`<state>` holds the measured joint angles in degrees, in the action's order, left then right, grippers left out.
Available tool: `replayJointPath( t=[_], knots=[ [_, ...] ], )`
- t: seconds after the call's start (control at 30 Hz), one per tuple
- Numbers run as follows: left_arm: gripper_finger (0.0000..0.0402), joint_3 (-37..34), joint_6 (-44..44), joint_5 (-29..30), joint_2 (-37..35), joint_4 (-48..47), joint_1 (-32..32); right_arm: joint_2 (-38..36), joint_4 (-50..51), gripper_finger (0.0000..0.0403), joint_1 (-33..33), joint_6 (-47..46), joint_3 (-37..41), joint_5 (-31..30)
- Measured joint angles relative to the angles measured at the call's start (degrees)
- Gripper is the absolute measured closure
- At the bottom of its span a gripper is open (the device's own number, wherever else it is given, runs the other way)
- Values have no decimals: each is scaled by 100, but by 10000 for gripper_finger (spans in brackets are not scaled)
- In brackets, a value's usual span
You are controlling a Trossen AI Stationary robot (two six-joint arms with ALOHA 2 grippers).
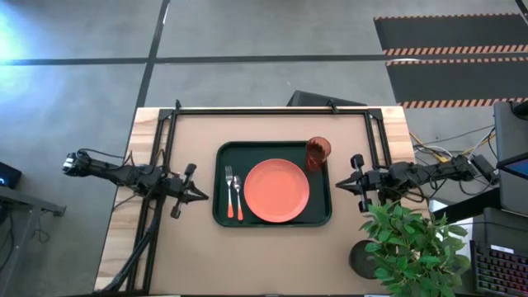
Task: Pick and place plate/cup/fork/spoon on tray
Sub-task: Return to Home Position
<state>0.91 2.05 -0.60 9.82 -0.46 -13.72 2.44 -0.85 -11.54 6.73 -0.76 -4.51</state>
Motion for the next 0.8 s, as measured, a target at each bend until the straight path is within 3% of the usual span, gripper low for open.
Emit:
replayJointPath(
  t=[0.3, 0.5, 0.8],
  knots=[
    [402, 0, -428, 32, 232, -27, 22, 444, 10, 394, 448, -376, 1, 28],
    [402, 19, -331, -373, 137, 36, 25, 434, -10, 394, 471, -421, 5, 43],
    [402, -52, 235, 766, 117, 195, 282, 436, -54, 394, 471, -461, 7, 43]
  ],
)
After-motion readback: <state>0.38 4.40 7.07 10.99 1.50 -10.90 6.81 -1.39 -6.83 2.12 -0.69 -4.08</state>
